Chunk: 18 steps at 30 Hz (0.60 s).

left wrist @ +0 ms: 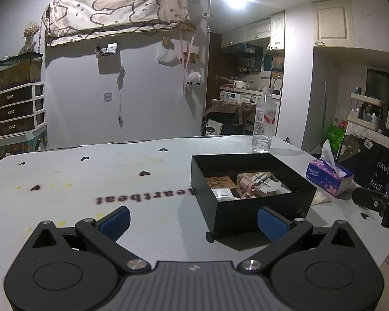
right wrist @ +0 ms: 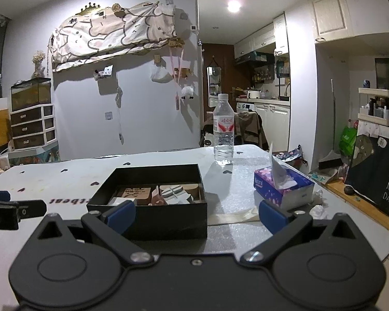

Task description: Organize rigid objects

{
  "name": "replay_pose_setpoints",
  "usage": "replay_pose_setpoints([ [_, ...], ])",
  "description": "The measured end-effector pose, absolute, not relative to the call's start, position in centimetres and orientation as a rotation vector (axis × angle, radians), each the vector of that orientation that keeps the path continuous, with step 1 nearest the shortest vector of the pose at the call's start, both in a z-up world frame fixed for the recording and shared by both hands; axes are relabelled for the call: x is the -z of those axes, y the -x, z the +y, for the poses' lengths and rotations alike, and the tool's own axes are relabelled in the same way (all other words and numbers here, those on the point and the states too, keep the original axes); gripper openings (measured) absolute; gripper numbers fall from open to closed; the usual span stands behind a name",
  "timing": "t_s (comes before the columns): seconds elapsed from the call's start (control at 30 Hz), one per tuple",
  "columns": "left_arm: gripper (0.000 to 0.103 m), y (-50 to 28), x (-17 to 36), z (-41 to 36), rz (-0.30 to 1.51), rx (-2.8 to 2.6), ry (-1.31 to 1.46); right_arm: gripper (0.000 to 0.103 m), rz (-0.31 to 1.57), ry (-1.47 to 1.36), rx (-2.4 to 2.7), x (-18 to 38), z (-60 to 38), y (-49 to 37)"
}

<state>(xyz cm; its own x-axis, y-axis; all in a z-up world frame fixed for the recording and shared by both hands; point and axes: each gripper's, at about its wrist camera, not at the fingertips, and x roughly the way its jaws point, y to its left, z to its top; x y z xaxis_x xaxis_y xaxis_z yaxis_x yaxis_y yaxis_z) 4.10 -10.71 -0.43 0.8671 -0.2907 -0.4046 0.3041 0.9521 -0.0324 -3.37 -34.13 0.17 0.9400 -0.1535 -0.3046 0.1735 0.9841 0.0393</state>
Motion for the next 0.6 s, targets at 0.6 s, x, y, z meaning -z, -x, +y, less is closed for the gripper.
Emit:
replay_pose_setpoints([
  [0.6,0.103,-3.22,0.12,-10.42,0.399,0.311,-0.031,0.103,0.286,-0.042,0.164,-0.37,-33.73,4.31],
])
